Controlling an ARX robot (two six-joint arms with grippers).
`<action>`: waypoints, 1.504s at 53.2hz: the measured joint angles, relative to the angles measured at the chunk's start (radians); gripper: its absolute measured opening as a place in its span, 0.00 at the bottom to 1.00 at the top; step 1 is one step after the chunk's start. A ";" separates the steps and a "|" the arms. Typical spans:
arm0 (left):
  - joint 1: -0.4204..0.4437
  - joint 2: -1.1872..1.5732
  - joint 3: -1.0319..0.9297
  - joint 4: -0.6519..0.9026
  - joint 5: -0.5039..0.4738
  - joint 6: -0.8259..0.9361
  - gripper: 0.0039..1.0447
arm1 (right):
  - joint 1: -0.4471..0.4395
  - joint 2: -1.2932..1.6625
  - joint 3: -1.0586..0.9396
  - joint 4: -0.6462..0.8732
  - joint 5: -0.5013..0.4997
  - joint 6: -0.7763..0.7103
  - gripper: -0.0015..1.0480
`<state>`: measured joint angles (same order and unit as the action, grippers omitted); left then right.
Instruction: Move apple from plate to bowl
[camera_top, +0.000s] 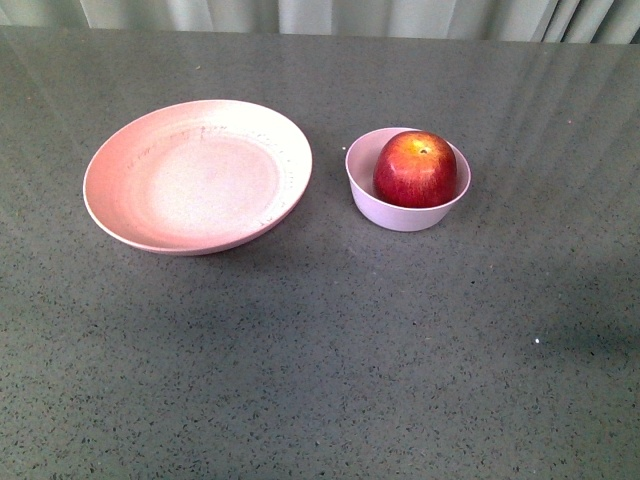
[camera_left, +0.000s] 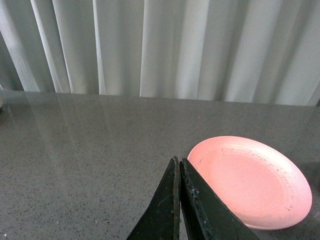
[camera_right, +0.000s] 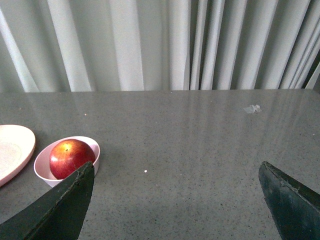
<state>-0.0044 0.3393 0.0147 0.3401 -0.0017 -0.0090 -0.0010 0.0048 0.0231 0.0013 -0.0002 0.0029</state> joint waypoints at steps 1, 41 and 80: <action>0.000 -0.008 0.000 -0.008 0.000 0.000 0.01 | 0.000 0.000 0.000 0.000 0.000 0.000 0.91; 0.000 -0.322 0.000 -0.334 0.002 0.001 0.01 | 0.000 0.000 0.000 0.000 0.000 0.000 0.91; 0.001 -0.324 0.000 -0.340 0.002 0.000 0.61 | 0.000 0.000 0.000 0.000 0.000 0.000 0.91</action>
<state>-0.0032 0.0151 0.0151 -0.0002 -0.0002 -0.0086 -0.0010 0.0048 0.0231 0.0013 -0.0002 0.0029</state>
